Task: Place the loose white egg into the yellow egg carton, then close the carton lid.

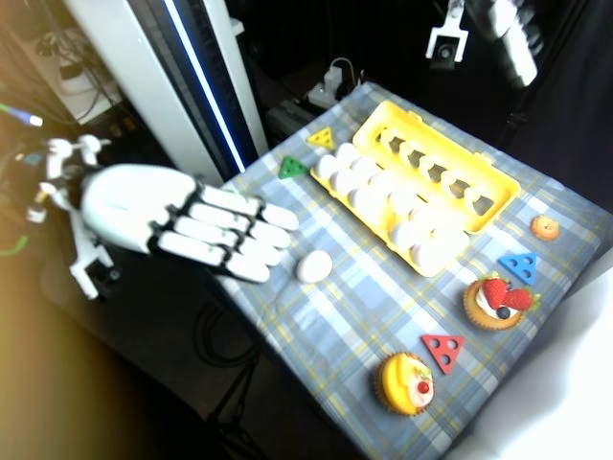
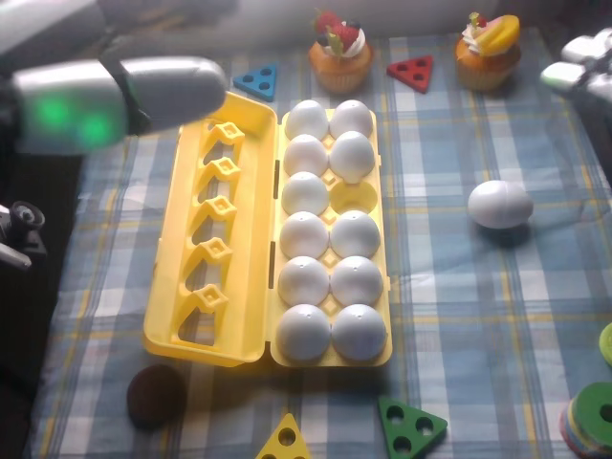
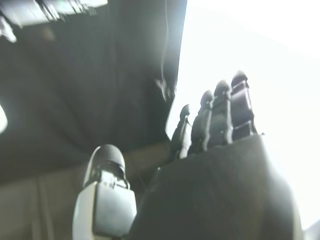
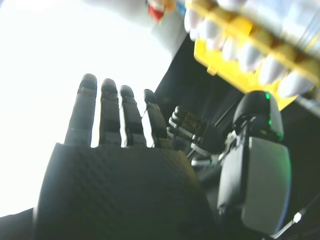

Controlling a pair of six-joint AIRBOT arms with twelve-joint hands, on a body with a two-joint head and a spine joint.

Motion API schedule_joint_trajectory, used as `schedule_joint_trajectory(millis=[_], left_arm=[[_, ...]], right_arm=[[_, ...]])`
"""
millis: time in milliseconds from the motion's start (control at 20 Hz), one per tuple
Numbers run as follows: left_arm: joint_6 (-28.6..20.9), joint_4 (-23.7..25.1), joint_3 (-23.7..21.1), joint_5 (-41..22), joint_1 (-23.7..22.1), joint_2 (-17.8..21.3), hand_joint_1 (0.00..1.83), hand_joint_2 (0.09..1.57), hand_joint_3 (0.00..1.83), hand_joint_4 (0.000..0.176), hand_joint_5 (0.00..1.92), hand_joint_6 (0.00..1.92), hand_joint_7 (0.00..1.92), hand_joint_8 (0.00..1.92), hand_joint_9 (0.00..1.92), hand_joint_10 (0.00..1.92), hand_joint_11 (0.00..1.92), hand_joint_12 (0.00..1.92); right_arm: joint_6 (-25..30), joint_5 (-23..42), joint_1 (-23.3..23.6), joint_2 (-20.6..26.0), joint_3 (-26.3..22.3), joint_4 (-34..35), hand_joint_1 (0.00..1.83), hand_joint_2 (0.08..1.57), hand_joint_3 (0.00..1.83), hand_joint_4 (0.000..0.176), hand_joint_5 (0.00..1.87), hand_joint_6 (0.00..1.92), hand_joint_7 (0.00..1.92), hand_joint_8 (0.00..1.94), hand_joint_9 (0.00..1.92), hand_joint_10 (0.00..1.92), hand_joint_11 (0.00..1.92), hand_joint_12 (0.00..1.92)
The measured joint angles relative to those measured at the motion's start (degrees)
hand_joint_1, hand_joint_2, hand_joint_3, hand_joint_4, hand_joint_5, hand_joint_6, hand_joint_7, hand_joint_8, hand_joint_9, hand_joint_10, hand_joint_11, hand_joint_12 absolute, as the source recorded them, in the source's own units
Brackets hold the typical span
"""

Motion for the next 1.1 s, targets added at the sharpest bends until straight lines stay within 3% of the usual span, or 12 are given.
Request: schedule_joint_trajectory(millis=[100,200,350,450,500,600,700,800,950,1000,1050,1100], left_arm=[[0.0,1.33,0.02,3.17,-1.38,-0.04,0.3,1.39,0.0,0.011,0.24,0.02,0.26,0.0,0.22,0.07,0.0,0.94],[0.11,2.67,0.02,5.33,-3.48,-0.46,0.39,1.36,0.0,0.0,0.25,0.01,0.29,0.01,0.26,0.07,0.0,1.08],[0.33,6.32,0.02,7.96,-6.71,-1.29,0.43,1.36,0.0,0.0,0.22,0.0,0.24,0.0,0.22,0.03,0.0,1.02],[0.33,8.37,-0.17,9.97,-8.22,-1.36,0.45,1.39,0.0,0.025,0.18,0.0,0.15,0.0,0.14,0.0,0.0,0.75],[0.39,9.46,-0.24,11.15,-8.92,-1.36,0.46,1.4,0.0,0.024,0.18,0.0,0.15,0.0,0.13,0.0,0.0,0.73],[0.37,9.81,-0.22,12.57,-9.49,-1.36,0.37,1.41,0.0,0.024,0.19,0.01,0.16,0.01,0.13,0.02,0.0,0.87],[0.37,9.92,-0.22,12.83,-9.55,-1.33,0.37,1.41,0.0,0.024,0.2,0.01,0.16,0.0,0.13,0.01,0.0,1.0],[0.37,9.94,-0.22,13.0,-9.62,-1.33,0.4,1.42,0.0,0.042,0.17,0.0,0.13,0.0,0.11,0.0,0.0,0.88],[0.37,10.03,-0.22,13.31,-9.75,-1.33,0.39,1.44,0.0,0.051,0.17,0.0,0.11,0.0,0.08,0.0,0.0,0.7],[0.37,10.01,-0.22,13.55,-9.84,-1.33,0.41,1.43,0.0,0.049,0.17,0.0,0.12,0.0,0.1,0.01,0.0,0.82],[0.35,10.05,-0.22,13.62,-9.97,-1.29,0.4,1.44,0.0,0.054,0.16,0.0,0.12,0.0,0.09,0.0,0.0,0.8],[0.35,10.03,-0.22,13.66,-9.97,-1.29,0.39,1.44,0.0,0.064,0.15,0.0,0.1,0.0,0.07,0.01,0.0,0.72]], right_arm=[[-2.99,-4.68,3.63,-0.9,0.02,-1.57,0.65,1.34,0.0,0.0,0.06,0.04,0.22,0.03,0.04,0.66,0.0,1.47],[-5.11,-8.46,6.56,-1.75,0.24,-2.99,0.76,1.3,0.0,0.0,0.04,0.05,0.22,0.02,0.0,0.72,0.0,1.51],[-5.2,-11.54,9.03,-3.32,1.09,-5.42,0.88,1.28,0.0,0.0,0.01,0.02,0.18,0.0,0.0,0.53,0.0,1.32],[-5.22,-13.62,10.21,-4.37,1.81,-5.68,0.86,1.27,0.0,0.0,0.04,0.04,0.19,0.0,0.0,0.37,0.0,1.16],[-5.22,-14.47,10.67,-4.81,2.23,-5.7,0.83,1.28,0.0,0.0,0.04,0.05,0.16,0.01,0.0,0.26,0.0,0.97],[-5.29,-16.35,11.67,-5.99,3.21,-6.19,0.79,1.3,0.01,0.0,0.06,0.07,0.11,0.0,0.0,0.21,0.0,0.93],[-5.27,-18.12,12.26,-7.04,4.0,-6.75,0.89,1.29,0.0,0.0,0.0,0.3,0.17,0.03,0.0,0.44,0.0,1.27],[-5.27,-19.91,12.68,-8.35,5.05,-6.73,0.94,1.24,0.0,0.0,0.0,0.41,0.21,0.03,0.0,0.63,0.0,1.48],[-5.27,-22.05,12.98,-10.56,6.91,-6.54,0.98,1.21,0.0,0.0,0.03,0.33,0.22,0.03,0.01,0.59,0.0,1.42],[-5.27,-22.67,12.98,-11.19,7.32,-6.38,0.95,1.21,0.0,0.0,0.03,0.32,0.23,0.02,0.02,0.58,0.0,1.34],[-5.27,-23.39,12.98,-11.63,7.56,-6.34,0.96,1.2,0.0,0.0,0.07,0.28,0.32,0.06,0.05,0.81,0.0,1.48],[-5.25,-24.13,12.98,-12.0,7.76,-6.32,0.96,1.2,0.0,0.0,0.08,0.24,0.3,0.05,0.01,0.77,0.0,1.41]])
